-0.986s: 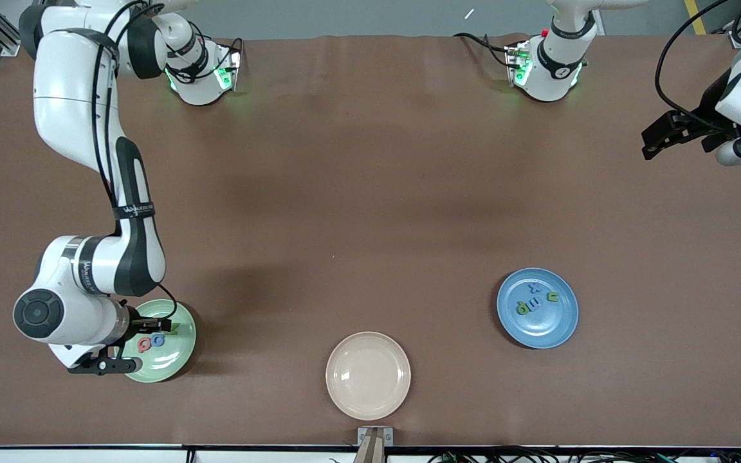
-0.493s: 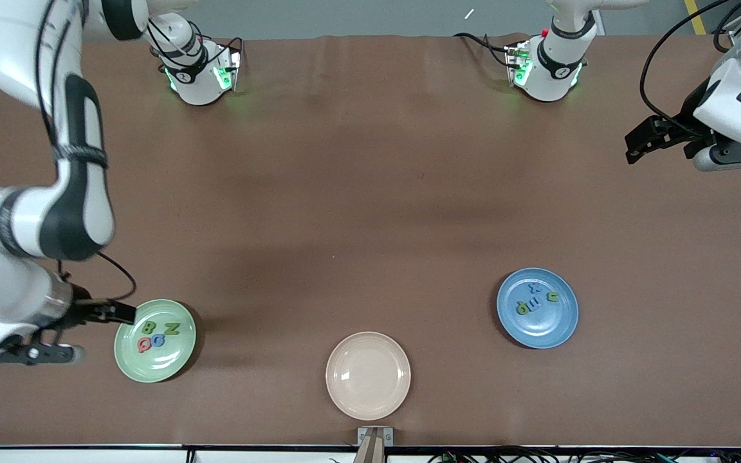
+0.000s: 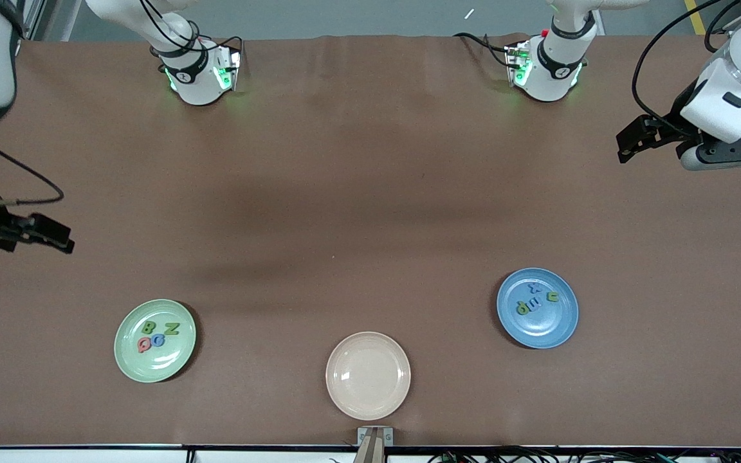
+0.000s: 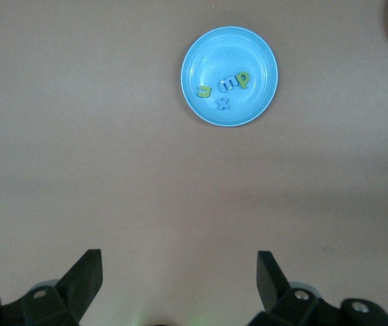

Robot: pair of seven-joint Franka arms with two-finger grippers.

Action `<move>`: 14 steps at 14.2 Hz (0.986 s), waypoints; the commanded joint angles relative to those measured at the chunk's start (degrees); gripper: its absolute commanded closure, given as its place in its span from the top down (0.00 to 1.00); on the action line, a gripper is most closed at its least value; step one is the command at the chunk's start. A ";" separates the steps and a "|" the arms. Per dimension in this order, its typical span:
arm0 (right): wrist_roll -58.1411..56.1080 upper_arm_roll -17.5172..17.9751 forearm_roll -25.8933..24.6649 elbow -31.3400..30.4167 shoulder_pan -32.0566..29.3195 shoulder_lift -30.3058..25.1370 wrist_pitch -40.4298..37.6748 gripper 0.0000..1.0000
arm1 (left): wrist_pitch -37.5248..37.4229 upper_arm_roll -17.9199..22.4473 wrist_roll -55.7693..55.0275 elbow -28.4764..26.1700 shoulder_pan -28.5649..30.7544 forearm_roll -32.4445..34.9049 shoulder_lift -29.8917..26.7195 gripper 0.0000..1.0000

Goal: Sort upper and lower case letters into plates

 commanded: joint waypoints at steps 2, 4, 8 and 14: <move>3.87 0.55 -1.69 -4.14 1.36 -7.59 -3.96 1.00 | 0.25 -0.23 1.27 -0.13 0.07 -0.07 -0.07 1.00; 3.87 0.55 -1.77 -7.98 1.36 -12.85 -4.43 1.00 | 0.24 -0.23 1.27 -0.04 -0.02 0.01 0.02 1.00; 4.48 0.81 -5.63 -18.70 1.36 -21.03 1.62 1.00 | 0.24 -0.23 0.65 0.40 -0.20 0.02 0.55 1.00; 6.68 2.31 -6.34 -21.63 1.36 -22.37 2.79 1.00 | 0.24 -0.23 0.74 0.92 -0.20 0.37 1.08 1.00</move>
